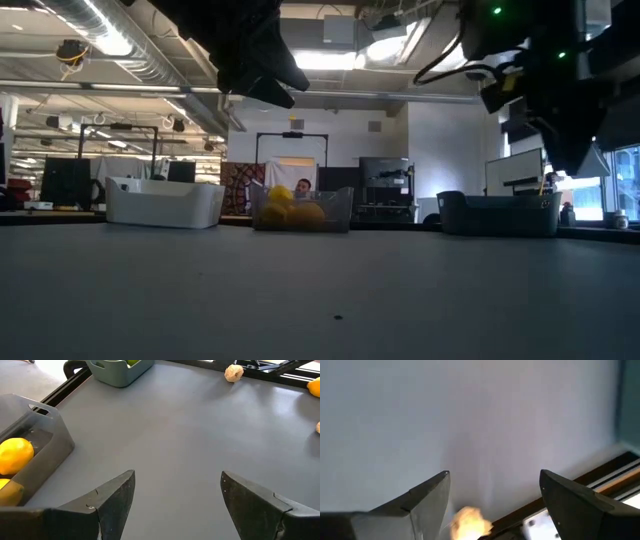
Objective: Sort produce into baskets
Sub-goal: Put the garlic into the white bin
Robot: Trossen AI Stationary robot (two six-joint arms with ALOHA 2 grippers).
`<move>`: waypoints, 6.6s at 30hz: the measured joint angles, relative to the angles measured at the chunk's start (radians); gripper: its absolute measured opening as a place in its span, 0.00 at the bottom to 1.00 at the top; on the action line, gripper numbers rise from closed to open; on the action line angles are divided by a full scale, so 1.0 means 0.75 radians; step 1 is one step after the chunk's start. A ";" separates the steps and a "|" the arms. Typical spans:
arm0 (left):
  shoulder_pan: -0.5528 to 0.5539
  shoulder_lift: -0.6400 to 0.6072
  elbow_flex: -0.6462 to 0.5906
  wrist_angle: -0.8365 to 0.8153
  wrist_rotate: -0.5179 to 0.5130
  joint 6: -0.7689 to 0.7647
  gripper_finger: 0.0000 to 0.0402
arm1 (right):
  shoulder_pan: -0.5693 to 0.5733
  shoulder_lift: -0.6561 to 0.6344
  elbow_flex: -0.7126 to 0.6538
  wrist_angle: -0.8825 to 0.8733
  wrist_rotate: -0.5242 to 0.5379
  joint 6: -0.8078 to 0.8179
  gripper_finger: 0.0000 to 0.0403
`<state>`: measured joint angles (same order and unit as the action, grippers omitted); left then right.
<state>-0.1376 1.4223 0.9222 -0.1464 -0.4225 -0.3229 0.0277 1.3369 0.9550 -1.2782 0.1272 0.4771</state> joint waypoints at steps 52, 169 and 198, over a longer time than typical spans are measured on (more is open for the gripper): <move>0.000 0.001 0.000 0.000 0.000 0.015 0.72 | 0.565 0.001 -0.079 -0.216 -0.062 0.432 0.76; 0.001 0.001 0.001 0.031 0.001 0.025 0.72 | 0.371 0.549 -0.234 0.085 -0.075 0.150 0.70; -0.003 0.001 0.001 0.039 0.004 0.087 0.72 | 0.331 0.251 0.131 0.110 0.224 0.104 0.29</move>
<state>-0.1398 1.4227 0.9226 -0.1173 -0.4194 -0.2580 0.2756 1.5252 1.0532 -1.1958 0.2954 0.5550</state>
